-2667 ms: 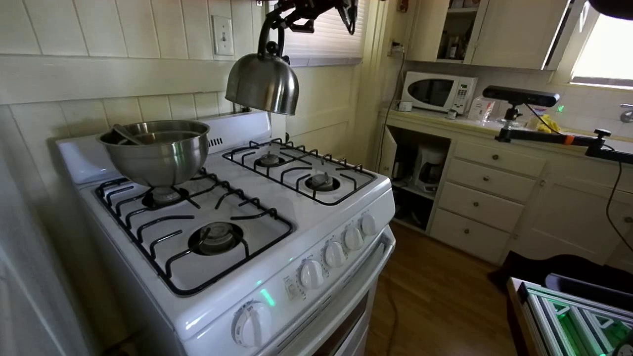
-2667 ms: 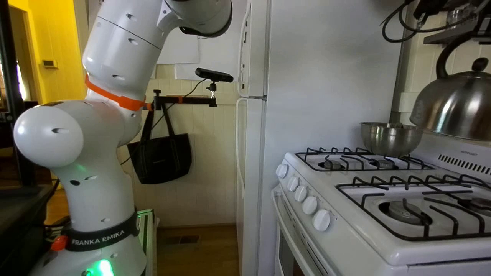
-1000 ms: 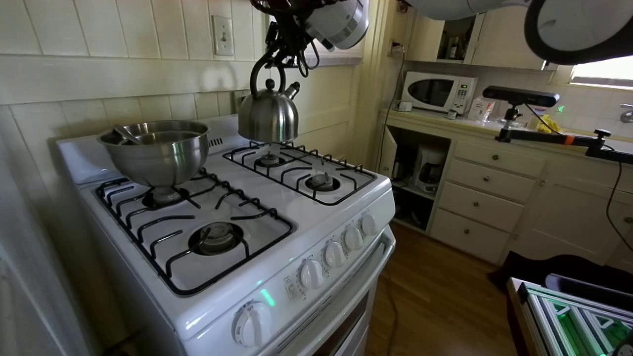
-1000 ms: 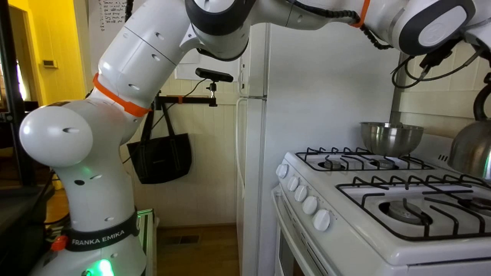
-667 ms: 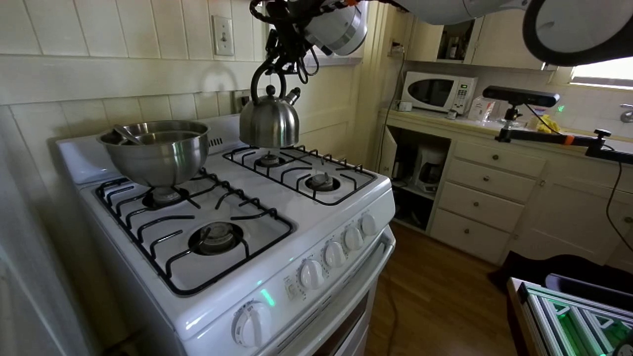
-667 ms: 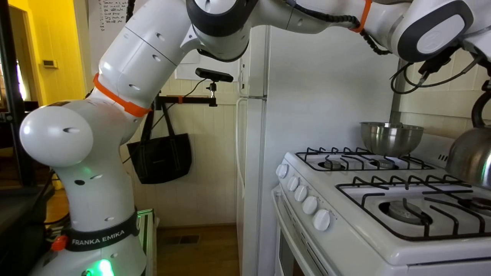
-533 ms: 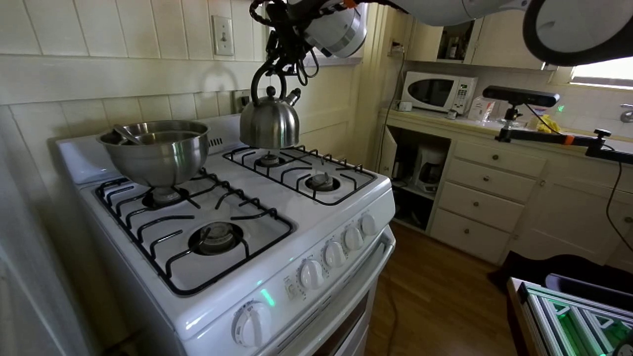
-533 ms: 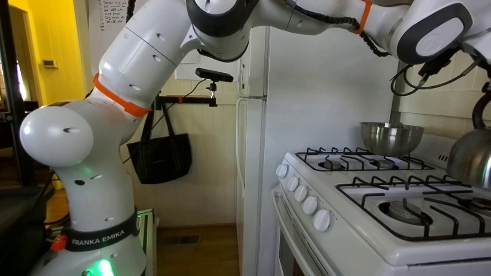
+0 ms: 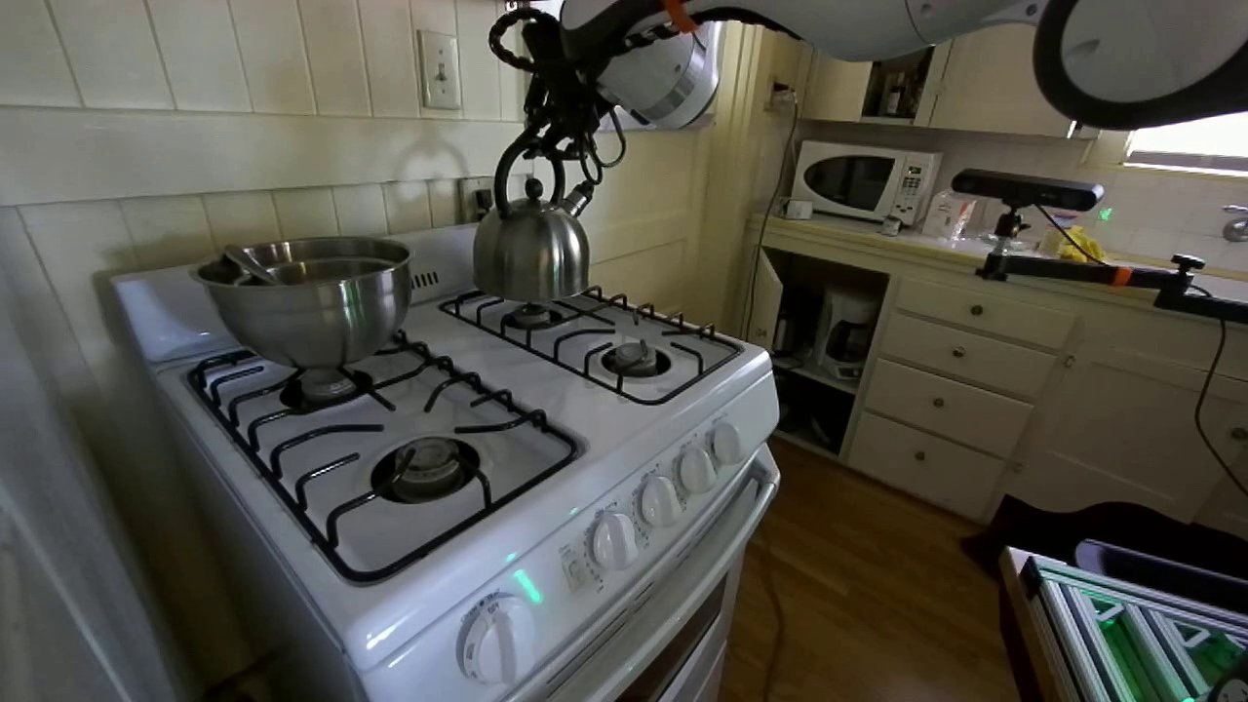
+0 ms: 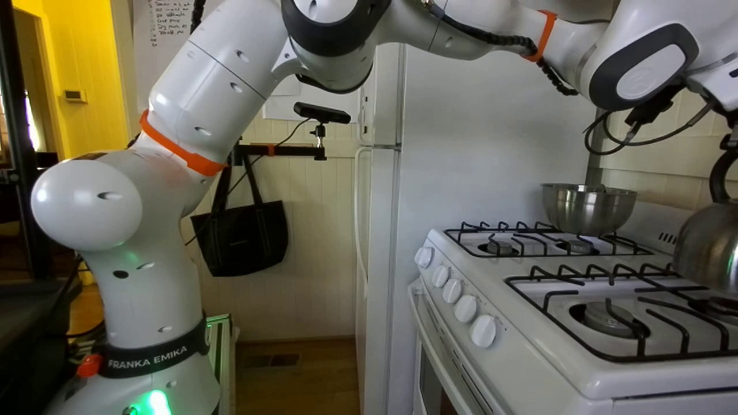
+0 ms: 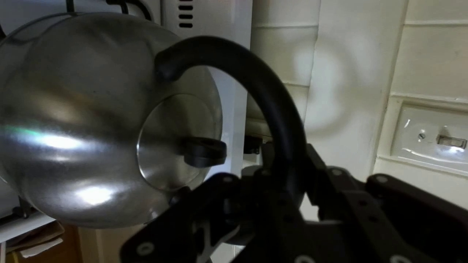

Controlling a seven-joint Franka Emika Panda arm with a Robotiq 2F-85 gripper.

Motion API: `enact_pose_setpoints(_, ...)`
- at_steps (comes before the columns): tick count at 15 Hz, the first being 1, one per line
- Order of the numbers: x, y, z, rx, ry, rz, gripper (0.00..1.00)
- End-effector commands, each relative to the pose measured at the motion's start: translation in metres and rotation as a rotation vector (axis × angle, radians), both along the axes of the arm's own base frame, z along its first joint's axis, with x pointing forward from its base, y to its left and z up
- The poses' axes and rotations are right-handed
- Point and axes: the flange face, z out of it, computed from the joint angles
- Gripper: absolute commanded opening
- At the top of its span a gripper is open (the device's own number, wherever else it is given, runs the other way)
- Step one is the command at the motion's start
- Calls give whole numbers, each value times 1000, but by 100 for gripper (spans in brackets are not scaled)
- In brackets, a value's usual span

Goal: Move the silver kettle to the back right plate of the stove then move the silver bowl forwards and remove the silver spoon from the bowl.

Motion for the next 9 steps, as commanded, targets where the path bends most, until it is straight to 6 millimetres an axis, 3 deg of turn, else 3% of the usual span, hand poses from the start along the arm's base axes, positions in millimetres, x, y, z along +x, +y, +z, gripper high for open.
enact_pose_setpoints(1,-6,10,10,-15,-31,-1,6)
enact_pose_setpoints(8,-5,18,9,-15,-37,9,6)
enact_pose_setpoints(9,-5,19,9,-13,-39,8,47)
